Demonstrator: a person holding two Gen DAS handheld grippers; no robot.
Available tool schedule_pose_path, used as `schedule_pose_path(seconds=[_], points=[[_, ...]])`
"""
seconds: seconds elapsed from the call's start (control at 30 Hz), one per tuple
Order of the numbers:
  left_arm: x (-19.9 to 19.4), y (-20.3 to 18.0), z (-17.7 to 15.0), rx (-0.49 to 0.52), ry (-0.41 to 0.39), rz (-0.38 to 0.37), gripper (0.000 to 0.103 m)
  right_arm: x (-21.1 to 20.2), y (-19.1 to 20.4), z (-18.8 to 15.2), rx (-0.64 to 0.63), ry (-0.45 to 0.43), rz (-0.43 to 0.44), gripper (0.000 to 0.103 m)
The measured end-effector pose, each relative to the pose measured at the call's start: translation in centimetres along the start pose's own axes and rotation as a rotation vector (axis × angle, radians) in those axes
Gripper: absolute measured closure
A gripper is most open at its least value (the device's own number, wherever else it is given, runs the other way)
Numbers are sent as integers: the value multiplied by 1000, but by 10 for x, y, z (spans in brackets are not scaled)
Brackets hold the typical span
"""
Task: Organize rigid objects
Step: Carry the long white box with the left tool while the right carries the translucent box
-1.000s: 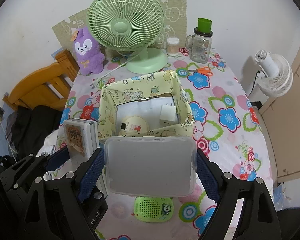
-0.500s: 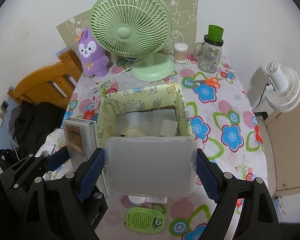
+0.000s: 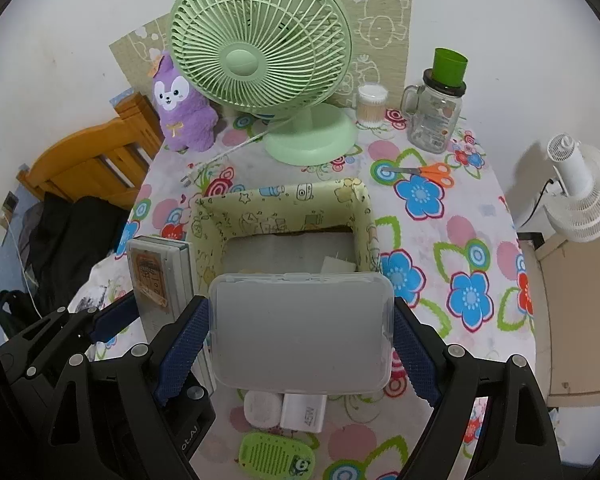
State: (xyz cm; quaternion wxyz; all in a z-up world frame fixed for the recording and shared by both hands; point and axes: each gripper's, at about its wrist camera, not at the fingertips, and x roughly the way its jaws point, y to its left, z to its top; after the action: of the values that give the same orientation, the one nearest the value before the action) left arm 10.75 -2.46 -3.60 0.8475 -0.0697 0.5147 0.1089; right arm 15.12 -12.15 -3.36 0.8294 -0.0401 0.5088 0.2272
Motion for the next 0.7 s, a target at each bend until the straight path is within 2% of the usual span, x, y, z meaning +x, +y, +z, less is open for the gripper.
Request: schedule_pose_path(seconds=[0.7], points=[[46,-4,19,-21,75,2,58,52,-15,25,-15,76,16,14]])
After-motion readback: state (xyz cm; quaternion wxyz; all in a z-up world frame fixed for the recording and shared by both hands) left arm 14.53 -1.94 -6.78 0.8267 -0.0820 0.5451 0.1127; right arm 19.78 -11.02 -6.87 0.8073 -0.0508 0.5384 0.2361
